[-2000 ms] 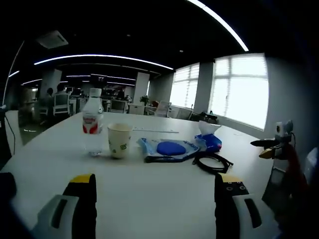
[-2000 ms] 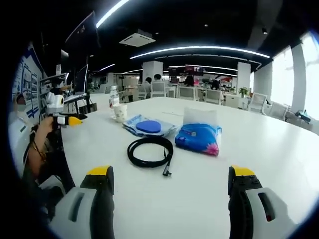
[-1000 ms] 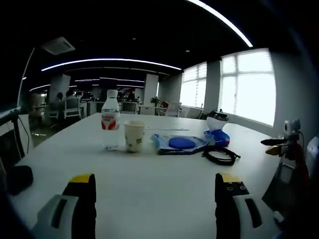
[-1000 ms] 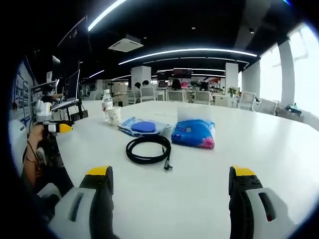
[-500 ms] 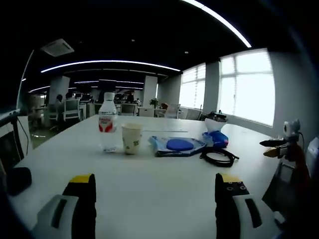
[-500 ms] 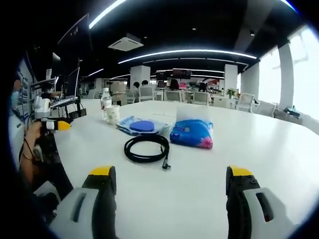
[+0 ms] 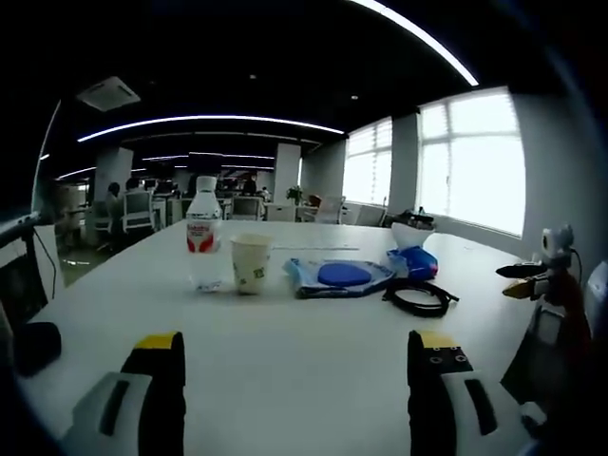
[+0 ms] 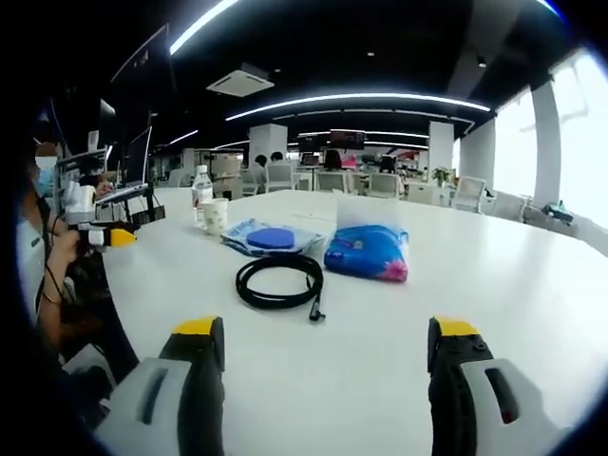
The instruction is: Arrange the tabletop items into an orderly group along one side of the table until the central work area is clear of visible clutter.
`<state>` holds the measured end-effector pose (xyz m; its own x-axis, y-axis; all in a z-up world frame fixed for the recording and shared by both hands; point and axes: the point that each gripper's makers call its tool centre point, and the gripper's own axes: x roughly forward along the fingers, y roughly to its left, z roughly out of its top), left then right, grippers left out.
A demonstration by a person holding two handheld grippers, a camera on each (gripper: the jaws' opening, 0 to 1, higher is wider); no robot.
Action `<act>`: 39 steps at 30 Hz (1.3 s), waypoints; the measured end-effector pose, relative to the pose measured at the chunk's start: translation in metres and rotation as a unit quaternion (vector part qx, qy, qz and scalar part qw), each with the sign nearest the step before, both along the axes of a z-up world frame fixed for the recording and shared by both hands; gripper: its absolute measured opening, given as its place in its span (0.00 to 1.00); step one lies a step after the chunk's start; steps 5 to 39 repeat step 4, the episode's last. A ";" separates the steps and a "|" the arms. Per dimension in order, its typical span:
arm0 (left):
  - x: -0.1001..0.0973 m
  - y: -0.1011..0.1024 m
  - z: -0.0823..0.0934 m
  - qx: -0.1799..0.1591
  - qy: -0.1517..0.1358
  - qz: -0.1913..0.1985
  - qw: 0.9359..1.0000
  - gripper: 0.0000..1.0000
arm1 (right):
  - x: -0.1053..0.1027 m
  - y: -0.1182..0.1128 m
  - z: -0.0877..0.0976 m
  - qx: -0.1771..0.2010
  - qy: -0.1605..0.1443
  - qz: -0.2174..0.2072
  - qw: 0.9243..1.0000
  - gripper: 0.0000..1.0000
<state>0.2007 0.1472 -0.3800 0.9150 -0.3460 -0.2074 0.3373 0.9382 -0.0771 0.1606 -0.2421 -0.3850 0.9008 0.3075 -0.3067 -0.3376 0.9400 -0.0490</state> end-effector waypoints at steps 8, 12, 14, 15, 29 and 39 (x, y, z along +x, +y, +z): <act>0.000 0.000 0.001 0.002 -0.002 0.001 1.000 0.94 | -0.001 -0.001 0.002 -0.004 -0.004 -0.002 1.000 0.84; 0.000 0.000 0.001 0.002 -0.002 0.001 1.000 0.94 | -0.001 -0.001 0.002 -0.004 -0.004 -0.002 1.000 0.84; 0.000 0.000 0.001 0.002 -0.002 0.001 1.000 0.94 | -0.001 -0.001 0.002 -0.004 -0.004 -0.002 1.000 0.84; 0.000 0.000 0.001 0.002 -0.002 0.001 1.000 0.94 | -0.001 -0.001 0.002 -0.004 -0.004 -0.002 1.000 0.84; 0.000 0.000 0.001 0.002 -0.002 0.001 1.000 0.94 | -0.001 -0.001 0.002 -0.004 -0.004 -0.002 1.000 0.84; 0.000 0.000 0.001 0.002 -0.002 0.001 1.000 0.94 | -0.001 -0.001 0.002 -0.004 -0.004 -0.002 1.000 0.84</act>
